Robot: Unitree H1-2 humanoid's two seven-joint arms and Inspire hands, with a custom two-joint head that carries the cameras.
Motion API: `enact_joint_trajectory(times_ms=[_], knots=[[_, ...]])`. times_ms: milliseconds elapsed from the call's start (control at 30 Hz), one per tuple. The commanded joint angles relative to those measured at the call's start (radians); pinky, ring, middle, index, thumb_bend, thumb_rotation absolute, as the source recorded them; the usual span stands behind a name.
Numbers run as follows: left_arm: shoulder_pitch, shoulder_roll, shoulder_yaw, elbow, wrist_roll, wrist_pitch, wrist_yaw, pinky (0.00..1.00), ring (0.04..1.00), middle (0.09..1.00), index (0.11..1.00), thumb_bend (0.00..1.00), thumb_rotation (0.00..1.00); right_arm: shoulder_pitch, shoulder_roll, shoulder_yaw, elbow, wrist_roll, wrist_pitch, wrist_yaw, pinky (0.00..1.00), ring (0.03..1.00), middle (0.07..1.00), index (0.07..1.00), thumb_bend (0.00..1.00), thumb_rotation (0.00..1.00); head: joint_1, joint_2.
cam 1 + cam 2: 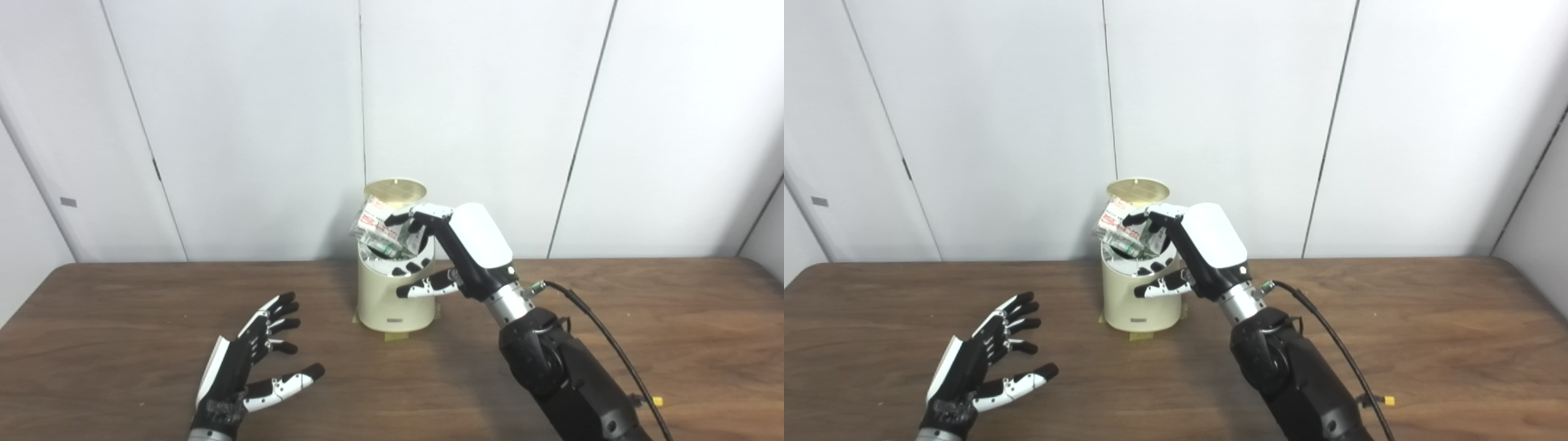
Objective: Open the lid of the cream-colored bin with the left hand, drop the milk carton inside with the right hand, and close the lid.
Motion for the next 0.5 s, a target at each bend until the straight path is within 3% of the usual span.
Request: enact_joint_trajectory(times_ms=[0,467], knots=[[-0.001,0.014,0.004,0.003,0.006,-0.035,0.006,0.62,0.801,0.866,0.895,0.74,0.10,-0.036,0.004,-0.021,-0.040,0.006,-0.010,-0.005,0.48,0.585,0.664,0.653,0.76,0.01,0.000,0.001],[-0.001,0.013,0.003,0.002,0.005,-0.037,0.007,0.62,0.795,0.865,0.898,0.73,0.11,-0.042,-0.003,-0.038,-0.027,0.034,-0.005,0.056,0.52,0.633,0.692,0.671,0.74,0.05,-0.003,-0.007]])
